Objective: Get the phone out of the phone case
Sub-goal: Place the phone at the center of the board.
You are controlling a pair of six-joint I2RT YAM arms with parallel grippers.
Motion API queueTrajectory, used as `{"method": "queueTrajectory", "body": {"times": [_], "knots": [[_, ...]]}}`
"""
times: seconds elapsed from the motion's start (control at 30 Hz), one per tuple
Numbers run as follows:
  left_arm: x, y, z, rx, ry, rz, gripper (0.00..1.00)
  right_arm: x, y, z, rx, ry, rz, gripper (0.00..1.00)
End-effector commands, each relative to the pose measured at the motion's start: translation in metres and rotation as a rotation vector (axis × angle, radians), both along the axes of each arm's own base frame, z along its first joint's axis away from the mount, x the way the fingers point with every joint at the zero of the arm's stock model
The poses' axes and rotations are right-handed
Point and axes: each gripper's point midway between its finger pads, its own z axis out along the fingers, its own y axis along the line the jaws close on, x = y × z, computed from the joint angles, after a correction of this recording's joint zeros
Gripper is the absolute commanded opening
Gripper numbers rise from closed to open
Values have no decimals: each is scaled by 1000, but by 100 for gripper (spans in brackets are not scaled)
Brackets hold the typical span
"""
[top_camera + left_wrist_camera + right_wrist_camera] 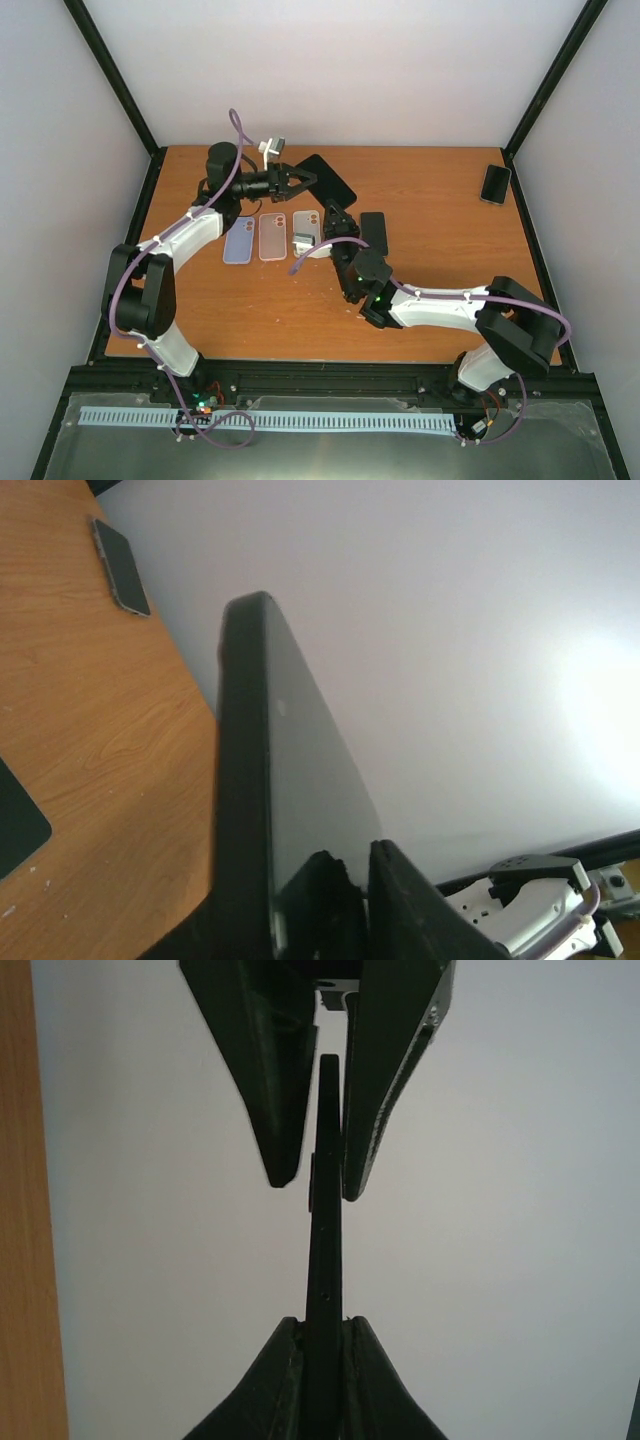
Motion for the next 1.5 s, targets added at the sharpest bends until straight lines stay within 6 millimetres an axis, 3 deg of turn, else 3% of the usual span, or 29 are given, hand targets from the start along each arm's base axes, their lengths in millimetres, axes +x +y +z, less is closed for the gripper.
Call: {"method": "queueTrajectory", "body": {"times": [0.0,0.1,0.2,0.53,0.77,0.93,1.13,1.3,1.33,1.47], "knots": [[-11,-1,20,-37,-51,-21,22,-8,-2,34,112,-88,9,3],[-11,-1,20,-42,-44,-22,11,-8,-3,36,119,-95,10,5],[-10,-1,22,-45,-45,-21,1,-10,-5,38,129,-102,9,15],[-1,0,30,-40,-87,-11,1,-16,-17,36,138,-78,17,65],[15,3,30,-6,-148,6,1,-21,-27,27,162,-5,31,87],[25,4,34,30,-236,34,1,-22,-35,20,193,68,31,96],[39,6,28,92,-311,70,1,-16,-49,14,237,160,-2,99],[44,8,20,139,-366,87,1,-3,-70,15,381,318,-50,100],[44,8,19,143,-376,82,1,-1,-75,7,388,386,-61,100],[39,8,19,152,-431,65,1,0,-88,21,534,574,-37,100]]}}
